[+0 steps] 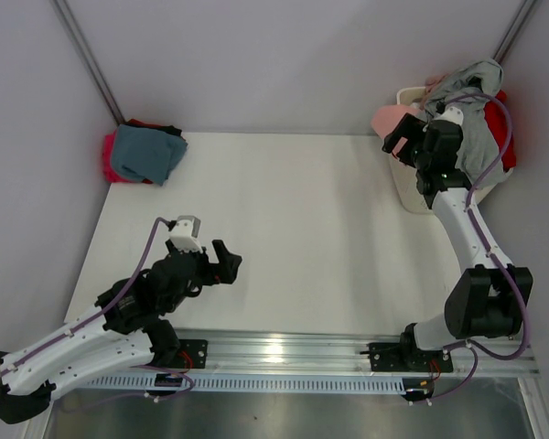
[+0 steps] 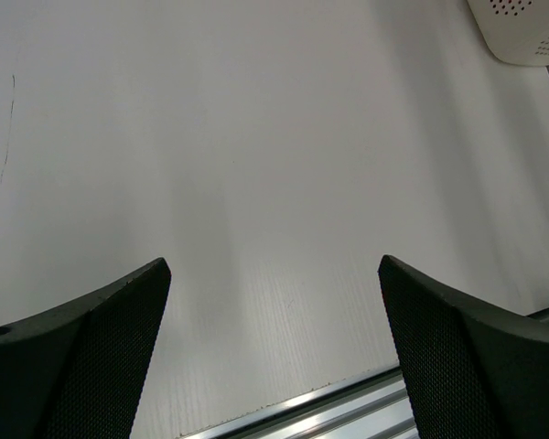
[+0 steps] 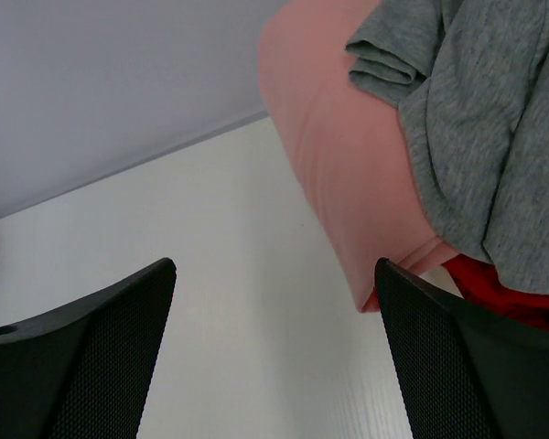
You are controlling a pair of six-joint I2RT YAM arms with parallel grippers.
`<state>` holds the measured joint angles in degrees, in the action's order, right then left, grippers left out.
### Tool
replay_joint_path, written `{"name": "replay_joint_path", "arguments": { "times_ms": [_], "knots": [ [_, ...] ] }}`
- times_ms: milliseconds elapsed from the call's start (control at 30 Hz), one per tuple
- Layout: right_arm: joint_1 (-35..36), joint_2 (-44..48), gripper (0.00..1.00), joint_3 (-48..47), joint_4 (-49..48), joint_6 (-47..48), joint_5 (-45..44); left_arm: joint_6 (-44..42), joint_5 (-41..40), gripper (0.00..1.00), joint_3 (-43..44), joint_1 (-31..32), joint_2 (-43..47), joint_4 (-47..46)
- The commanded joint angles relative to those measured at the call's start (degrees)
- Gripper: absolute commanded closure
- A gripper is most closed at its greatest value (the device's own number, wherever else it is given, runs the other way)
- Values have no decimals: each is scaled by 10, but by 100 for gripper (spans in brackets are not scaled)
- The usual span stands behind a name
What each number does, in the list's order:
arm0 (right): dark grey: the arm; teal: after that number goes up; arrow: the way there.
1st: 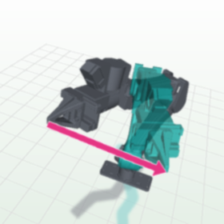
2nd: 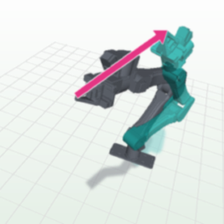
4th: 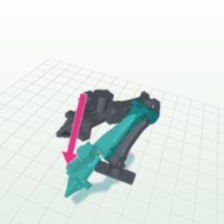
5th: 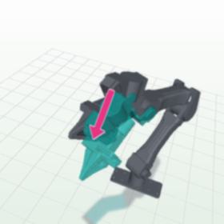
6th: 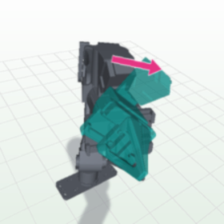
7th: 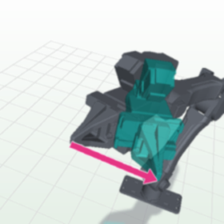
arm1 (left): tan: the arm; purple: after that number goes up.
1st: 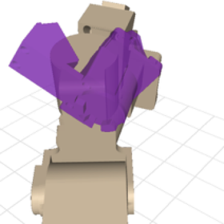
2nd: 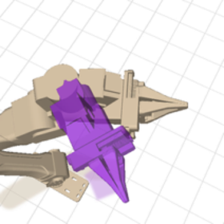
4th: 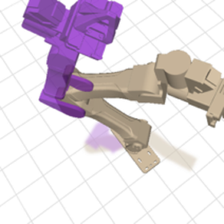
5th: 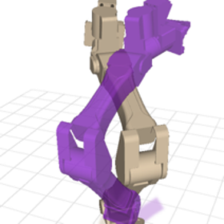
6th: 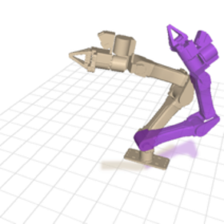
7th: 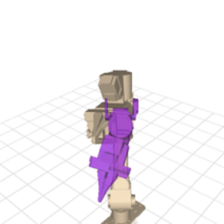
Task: Fold and stack the t-shirts
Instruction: Grab crumpled tshirt from bin with the right arm
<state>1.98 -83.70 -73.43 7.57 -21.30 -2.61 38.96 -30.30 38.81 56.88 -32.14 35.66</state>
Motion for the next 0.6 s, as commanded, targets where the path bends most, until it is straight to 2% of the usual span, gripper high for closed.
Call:
{"name": "replay_joint_path", "arguments": {
  "times_ms": [0, 167, 433, 500, 567],
  "knots": [
    [-8, -15, 7, -35, 21, 13, -10, -4, -7, 1, -1, 2, -1, -21],
    [-14, -35, 8, -53, 61, 13, -43, -6, -5, 1, -3, 2, 0, -23],
    [-14, -47, 9, -46, 64, 10, -44, -8, -2, 1, -3, 2, -6, -23],
    [-21, -50, 11, -47, 61, 11, -42, -8, -3, 1, -3, 2, -7, -23],
    [-31, -52, 18, -47, 60, 10, -34, -8, -3, 1, -3, 2, -6, -23]
  ]
}}
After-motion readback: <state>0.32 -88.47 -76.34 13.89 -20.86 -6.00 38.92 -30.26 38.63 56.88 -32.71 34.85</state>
